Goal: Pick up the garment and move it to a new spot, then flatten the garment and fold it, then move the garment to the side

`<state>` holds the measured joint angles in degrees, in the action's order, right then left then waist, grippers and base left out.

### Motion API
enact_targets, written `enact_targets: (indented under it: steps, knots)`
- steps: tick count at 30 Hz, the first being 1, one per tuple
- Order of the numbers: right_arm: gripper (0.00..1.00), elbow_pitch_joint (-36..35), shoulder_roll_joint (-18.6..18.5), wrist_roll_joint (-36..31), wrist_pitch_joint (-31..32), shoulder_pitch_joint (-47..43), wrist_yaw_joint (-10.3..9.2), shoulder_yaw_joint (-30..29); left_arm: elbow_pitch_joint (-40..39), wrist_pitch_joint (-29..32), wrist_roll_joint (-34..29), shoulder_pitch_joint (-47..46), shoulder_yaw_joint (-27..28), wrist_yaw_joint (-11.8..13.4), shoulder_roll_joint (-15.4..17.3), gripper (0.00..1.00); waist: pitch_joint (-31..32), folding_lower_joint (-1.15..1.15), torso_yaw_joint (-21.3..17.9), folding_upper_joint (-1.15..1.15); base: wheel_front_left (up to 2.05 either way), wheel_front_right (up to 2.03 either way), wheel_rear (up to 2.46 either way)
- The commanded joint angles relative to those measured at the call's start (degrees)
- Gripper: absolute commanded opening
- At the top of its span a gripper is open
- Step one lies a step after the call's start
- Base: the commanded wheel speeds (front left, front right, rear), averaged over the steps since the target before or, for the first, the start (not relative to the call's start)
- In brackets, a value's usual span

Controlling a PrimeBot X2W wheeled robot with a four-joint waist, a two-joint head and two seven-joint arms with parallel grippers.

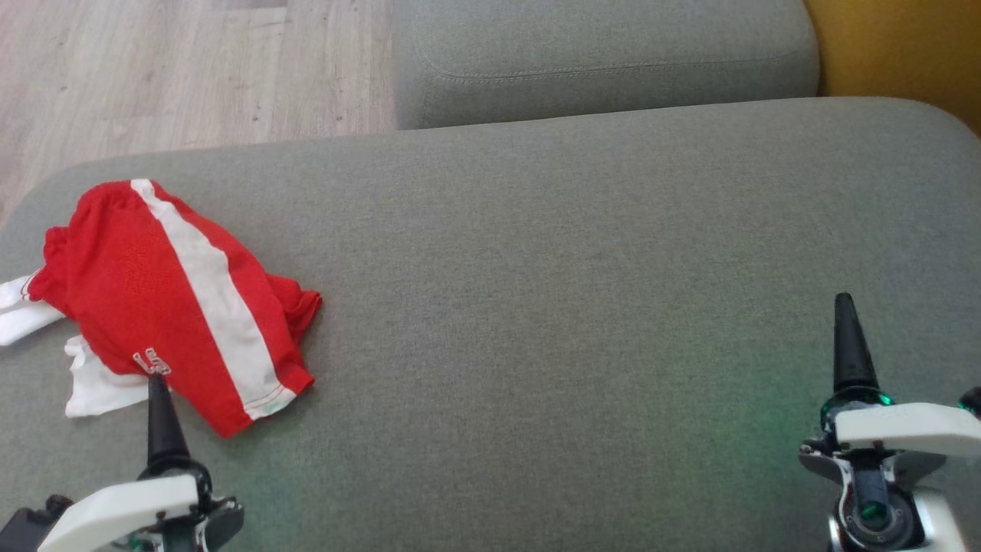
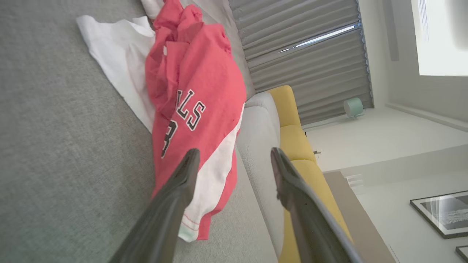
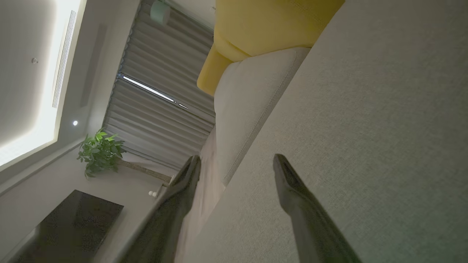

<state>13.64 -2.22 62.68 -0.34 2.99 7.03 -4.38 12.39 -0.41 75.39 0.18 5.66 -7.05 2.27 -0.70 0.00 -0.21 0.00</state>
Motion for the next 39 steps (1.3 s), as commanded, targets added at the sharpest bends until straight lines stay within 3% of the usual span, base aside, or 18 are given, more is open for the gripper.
enact_targets:
  steps: [1,39]
  knots:
    - [1.0,-2.55,-0.33,-2.46,-0.76,2.99,0.17,0.77,-2.67,-0.58,-1.93,-3.02,0.67,0.09,0.35,1.0,-0.01,0.0,-0.05,0.0,0.0,0.0,0.0]
    - [1.0,-5.89,-0.48,-36.97,-7.01,3.19,0.3,7.37,-9.2,-6.88,-40.94,-2.93,-9.59,2.17,0.47,1.0,-1.11,0.0,-0.22,0.0,0.0,0.0,0.0]
